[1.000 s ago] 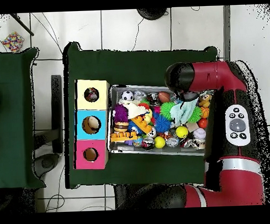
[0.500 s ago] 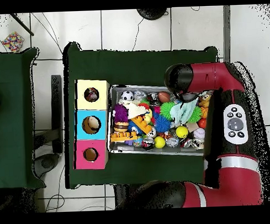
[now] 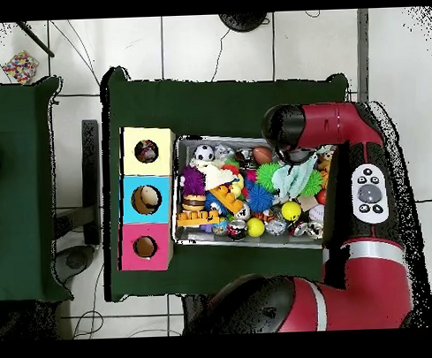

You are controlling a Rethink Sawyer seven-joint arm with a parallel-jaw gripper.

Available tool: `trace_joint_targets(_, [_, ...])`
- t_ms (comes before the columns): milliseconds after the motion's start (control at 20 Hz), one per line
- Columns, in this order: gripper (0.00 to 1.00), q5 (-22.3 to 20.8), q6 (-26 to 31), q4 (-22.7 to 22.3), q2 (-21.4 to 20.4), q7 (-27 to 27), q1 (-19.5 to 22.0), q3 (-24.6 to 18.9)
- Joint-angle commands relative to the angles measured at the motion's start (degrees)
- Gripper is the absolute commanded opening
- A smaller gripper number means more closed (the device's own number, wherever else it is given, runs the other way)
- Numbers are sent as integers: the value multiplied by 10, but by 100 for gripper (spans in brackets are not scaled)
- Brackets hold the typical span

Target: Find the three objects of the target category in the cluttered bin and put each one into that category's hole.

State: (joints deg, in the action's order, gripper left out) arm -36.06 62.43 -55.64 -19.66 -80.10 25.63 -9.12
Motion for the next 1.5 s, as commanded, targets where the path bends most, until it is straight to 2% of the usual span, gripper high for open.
trace_joint_targets(50, [100, -43, 68, -3, -5, 137, -4, 8])
trace_joint_targets(350, [100, -77, 75, 41, 25, 145, -19, 25])
trace_joint_targets(750, [100, -70, 95, 65, 49, 102, -26, 33])
trace_joint_targets(1100, [100, -63, 105, 64, 46, 100, -30, 40])
trace_joint_targets(1350, [100, -35, 103, 53, 47, 92, -18, 26])
trace_joint_targets(1500, [100, -37, 100, 50, 45, 103, -17, 25])
